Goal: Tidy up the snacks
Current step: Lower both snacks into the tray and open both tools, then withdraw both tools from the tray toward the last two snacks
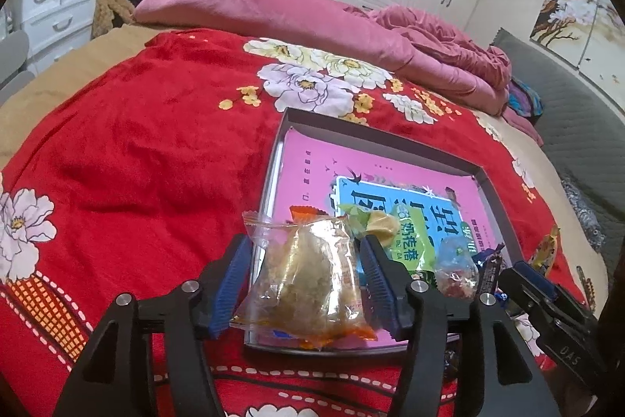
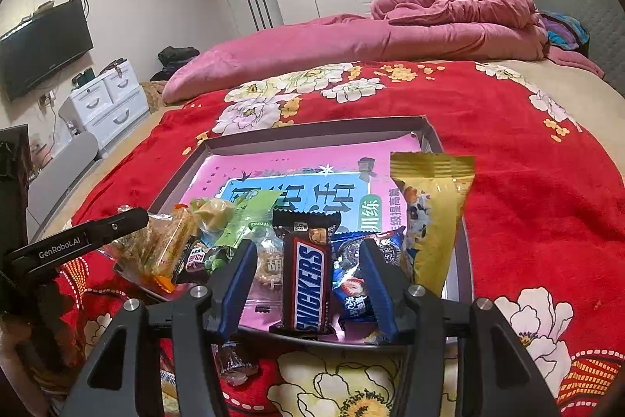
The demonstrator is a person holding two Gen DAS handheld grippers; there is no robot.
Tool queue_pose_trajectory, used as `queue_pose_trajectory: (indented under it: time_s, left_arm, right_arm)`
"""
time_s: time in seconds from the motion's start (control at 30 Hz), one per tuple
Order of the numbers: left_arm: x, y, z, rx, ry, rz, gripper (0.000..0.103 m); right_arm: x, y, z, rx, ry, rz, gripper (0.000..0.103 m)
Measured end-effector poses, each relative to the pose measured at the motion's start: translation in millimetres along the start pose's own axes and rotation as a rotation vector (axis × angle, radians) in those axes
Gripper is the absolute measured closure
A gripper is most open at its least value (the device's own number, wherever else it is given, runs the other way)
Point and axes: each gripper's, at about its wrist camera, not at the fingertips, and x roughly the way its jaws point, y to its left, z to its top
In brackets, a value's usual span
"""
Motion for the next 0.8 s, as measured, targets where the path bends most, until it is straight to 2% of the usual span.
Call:
queue_pose_trajectory:
  time_s: [0.07, 0.33, 0.8]
  left_arm:
    - [-2.0, -1.1, 0.3, 0.003, -0.007, 0.001, 0.035]
    - [-12.4, -8.1, 0.2, 0.047, -0.048, 0.028, 0.028]
    - [-24.0, -10.3, -4.8, 0.058, -0.052, 0.017, 0.028]
  right_arm:
    - [-1.0, 0.1, 0.0, -0.001, -0.004, 0.003, 0.047]
    - [-5.8, 2.5, 1.6, -0.013, -0.019, -0.001, 0.041]
    - [-16.6, 9.6, 1.3, -0.054, -0.045, 0.015, 0.036]
